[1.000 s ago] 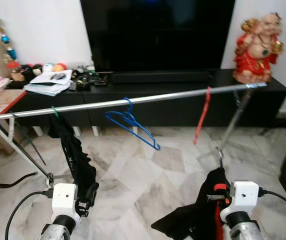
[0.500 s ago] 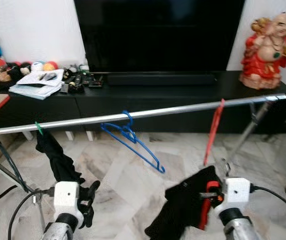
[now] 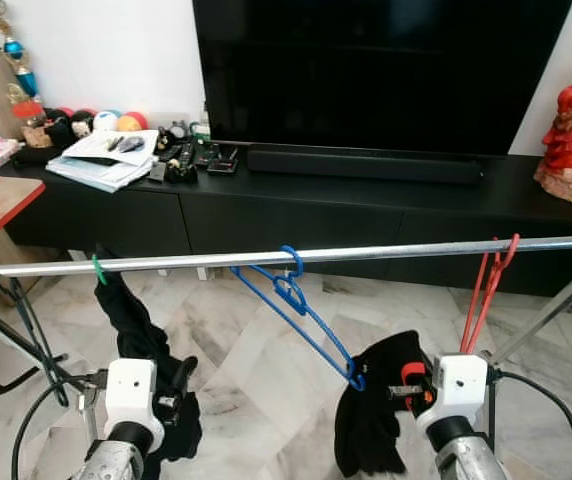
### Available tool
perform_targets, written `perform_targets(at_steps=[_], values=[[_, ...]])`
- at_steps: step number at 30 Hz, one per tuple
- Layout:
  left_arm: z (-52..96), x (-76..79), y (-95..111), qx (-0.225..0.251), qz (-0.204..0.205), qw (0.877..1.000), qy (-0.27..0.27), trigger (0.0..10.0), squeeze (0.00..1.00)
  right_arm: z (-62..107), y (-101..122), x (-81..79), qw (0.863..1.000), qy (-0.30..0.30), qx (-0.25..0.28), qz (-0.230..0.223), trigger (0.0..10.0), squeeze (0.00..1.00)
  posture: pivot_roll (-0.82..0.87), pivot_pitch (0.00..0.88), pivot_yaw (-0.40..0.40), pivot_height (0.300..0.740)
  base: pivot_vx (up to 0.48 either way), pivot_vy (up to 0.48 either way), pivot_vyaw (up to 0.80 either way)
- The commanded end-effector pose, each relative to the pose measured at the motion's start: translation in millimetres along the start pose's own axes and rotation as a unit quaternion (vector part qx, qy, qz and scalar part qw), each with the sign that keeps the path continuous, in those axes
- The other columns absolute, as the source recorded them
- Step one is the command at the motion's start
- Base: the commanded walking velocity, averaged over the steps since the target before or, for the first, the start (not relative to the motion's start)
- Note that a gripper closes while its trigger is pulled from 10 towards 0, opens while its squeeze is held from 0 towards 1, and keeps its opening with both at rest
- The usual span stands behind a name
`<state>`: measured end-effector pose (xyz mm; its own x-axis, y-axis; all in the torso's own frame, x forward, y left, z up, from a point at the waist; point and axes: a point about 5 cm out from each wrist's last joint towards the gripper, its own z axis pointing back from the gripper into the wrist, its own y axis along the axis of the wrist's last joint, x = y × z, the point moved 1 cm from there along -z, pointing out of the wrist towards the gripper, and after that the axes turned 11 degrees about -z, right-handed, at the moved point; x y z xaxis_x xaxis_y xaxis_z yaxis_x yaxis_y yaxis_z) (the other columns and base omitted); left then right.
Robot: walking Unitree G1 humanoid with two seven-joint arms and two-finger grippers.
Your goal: Hang hanger
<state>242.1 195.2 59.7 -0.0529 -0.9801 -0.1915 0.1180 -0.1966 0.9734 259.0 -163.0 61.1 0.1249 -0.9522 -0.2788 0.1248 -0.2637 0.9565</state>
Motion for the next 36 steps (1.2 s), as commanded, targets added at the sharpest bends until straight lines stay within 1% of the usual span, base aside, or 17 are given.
perform_targets(at_steps=[1,12,15,18,22,24,30,31,35,36], values=[[0.2,1.9,2.0,0.003,-0.001,1.000,-0.002,10.0,0.00,-1.6,10.5,1.2,1.000,0.001,0.016,0.010,10.0,0.00,-0.04,0.000,0.019,0.740,0.000,-0.469,0.00],[-0.1,2.1,2.7,0.004,0.001,1.000,0.000,10.0,0.00,-2.1,9.4,-3.4,1.000,0.014,0.006,0.008,10.0,0.00,-0.04,0.000,0.013,0.740,0.000,-0.469,0.00],[-1.1,1.2,2.7,0.002,0.001,1.000,0.004,10.0,0.00,0.3,8.7,1.1,1.000,0.017,-0.001,0.013,10.0,0.00,-0.05,0.000,0.012,0.740,0.000,-0.424,0.00],[-3.2,0.0,3.0,-0.001,0.005,1.000,0.011,10.0,0.00,2.1,10.5,4.7,1.000,0.021,-0.004,0.015,10.0,0.00,-0.05,0.000,0.009,0.740,0.000,0.000,0.00],[-7.0,-2.6,5.6,0.003,0.007,1.000,0.025,10.0,0.00,3.5,1.7,15.4,0.999,0.026,-0.030,0.014,10.0,0.00,-0.04,0.000,-0.001,0.740,0.000,0.000,0.00],[-7.4,-3.3,6.0,0.003,0.008,1.000,0.028,10.0,0.00,2.9,0.3,17.2,0.999,0.024,-0.032,0.011,10.0,0.00,-0.04,0.000,-0.004,0.740,0.000,0.000,0.00],[-8.0,-6.7,8.7,0.009,0.006,0.999,0.031,10.0,0.00,-4.6,-12.5,25.7,0.998,0.006,-0.050,-0.028,10.0,0.00,-0.02,0.000,-0.006,0.740,0.000,0.000,0.00],[-8.3,-7.2,8.6,0.008,0.004,0.999,0.032,10.0,0.00,-6.0,-20.7,28.9,0.997,-0.004,-0.061,-0.040,10.0,0.00,-0.01,0.000,-0.003,0.740,0.000,0.000,0.00],[-10.3,-10.7,11.2,0.010,0.001,0.999,0.034,10.0,0.00,-5.5,-39.5,37.6,0.993,-0.037,-0.082,-0.081,10.0,0.00,0.00,0.000,0.006,0.740,0.000,0.000,0.00],[-12.6,-12.8,13.0,0.012,0.001,0.999,0.036,10.0,0.00,-2.9,-51.4,42.5,0.989,-0.055,-0.102,-0.092,10.0,0.00,-0.01,0.000,0.011,0.740,0.000,0.000,0.00]])
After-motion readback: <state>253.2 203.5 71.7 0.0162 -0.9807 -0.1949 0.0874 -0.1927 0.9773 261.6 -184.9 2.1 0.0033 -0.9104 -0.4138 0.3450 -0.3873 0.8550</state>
